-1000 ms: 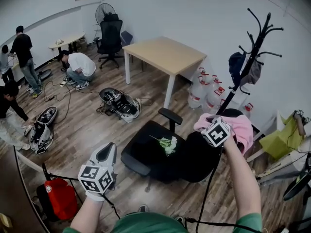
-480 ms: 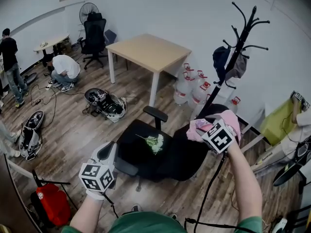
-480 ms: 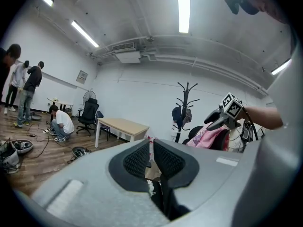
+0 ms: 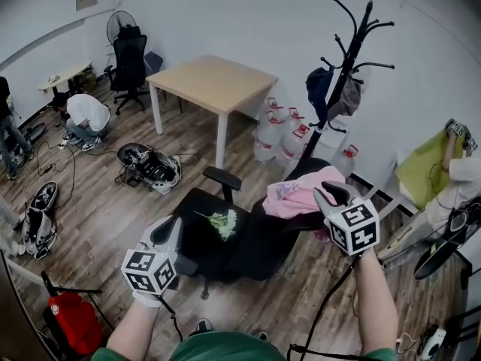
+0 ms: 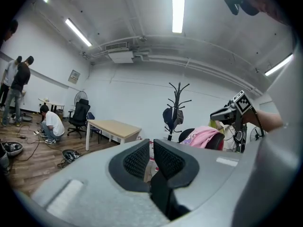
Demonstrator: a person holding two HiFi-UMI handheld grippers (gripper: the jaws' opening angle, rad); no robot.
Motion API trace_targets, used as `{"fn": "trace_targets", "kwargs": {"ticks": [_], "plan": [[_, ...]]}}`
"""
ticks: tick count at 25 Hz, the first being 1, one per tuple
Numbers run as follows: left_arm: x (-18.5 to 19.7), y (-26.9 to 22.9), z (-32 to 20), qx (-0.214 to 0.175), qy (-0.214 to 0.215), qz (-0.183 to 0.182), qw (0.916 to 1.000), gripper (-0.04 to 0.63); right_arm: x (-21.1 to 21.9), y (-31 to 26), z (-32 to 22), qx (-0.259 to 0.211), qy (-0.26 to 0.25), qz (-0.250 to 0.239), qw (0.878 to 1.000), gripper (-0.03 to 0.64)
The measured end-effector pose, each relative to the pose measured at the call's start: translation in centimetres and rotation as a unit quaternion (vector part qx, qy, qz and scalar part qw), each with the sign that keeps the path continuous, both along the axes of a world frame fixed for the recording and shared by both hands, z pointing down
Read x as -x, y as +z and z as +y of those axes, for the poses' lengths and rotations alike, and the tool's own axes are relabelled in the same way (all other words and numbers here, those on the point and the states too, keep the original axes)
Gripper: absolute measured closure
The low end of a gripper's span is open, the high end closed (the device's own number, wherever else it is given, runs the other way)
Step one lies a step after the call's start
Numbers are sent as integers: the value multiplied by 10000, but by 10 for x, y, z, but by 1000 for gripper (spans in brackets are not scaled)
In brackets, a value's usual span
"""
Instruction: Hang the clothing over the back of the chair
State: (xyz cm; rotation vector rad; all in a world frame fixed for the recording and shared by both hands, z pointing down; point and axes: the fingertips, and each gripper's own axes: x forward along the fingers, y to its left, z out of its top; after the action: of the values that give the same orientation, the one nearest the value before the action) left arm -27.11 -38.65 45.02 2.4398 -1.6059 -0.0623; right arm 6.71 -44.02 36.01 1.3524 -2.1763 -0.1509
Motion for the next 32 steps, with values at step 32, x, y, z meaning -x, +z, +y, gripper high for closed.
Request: {"fn": "trace_targets", "kwargs": {"ticks": [32], "plan": [[-271, -115, 46, -1055, 484, -53, 9932, 558, -224, -44, 144, -1922, 831, -2786, 9373, 604]]}}
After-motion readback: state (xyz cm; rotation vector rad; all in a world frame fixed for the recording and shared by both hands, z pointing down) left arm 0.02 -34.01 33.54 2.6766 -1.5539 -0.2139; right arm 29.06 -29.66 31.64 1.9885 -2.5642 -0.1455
